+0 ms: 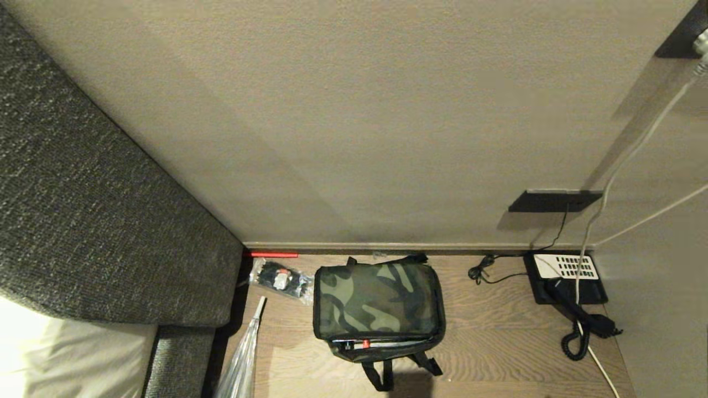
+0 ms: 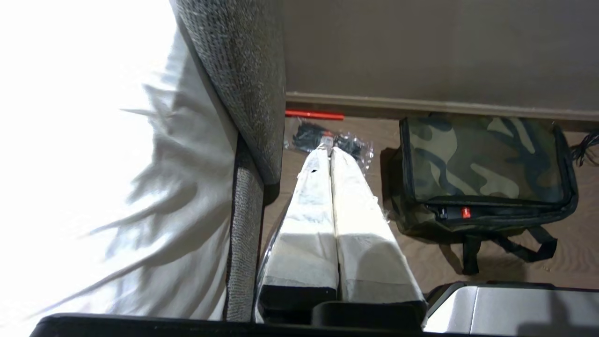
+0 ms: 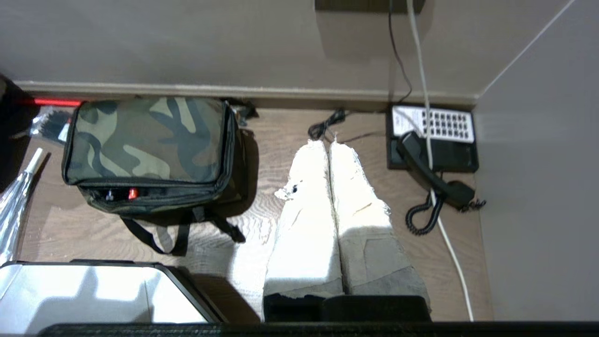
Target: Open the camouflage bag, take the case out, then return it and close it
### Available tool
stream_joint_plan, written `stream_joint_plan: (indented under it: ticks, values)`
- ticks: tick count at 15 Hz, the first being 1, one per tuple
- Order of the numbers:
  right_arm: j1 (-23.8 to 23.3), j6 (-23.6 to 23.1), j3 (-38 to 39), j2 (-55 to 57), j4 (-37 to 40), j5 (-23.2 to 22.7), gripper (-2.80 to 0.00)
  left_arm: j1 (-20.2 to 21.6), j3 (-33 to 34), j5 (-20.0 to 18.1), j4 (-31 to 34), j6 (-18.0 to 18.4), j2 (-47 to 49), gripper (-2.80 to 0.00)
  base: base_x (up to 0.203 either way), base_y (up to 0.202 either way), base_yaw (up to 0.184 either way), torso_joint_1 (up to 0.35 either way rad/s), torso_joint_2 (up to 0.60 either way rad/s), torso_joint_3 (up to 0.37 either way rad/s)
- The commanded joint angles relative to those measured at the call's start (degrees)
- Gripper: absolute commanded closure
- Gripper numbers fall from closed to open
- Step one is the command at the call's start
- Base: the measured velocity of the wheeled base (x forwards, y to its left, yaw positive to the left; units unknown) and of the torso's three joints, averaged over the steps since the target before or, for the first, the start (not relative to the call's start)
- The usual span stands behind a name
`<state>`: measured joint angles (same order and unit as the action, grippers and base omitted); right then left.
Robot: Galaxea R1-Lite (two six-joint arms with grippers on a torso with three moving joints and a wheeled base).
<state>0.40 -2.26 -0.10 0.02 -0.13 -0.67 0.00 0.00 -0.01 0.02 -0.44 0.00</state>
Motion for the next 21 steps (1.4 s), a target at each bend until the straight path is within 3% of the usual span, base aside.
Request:
stream_joint_plan:
  ticks: [1, 21]
  values:
    - [0.04, -0.21, 0.01, 0.24, 0.05, -0.03, 0.0, 0.0, 0.0, 0.01, -0.02, -0.09, 0.0, 0.0, 0.0, 0.0, 0.0, 0.002, 0.0, 0.207]
    - [-0.03, 0.15, 0.01, 0.26, 0.13, 0.06, 0.0, 0.0, 0.0, 0.09, -0.02, -0.18, 0.0, 0.0, 0.0, 0.0, 0.0, 0.003, 0.0, 0.203]
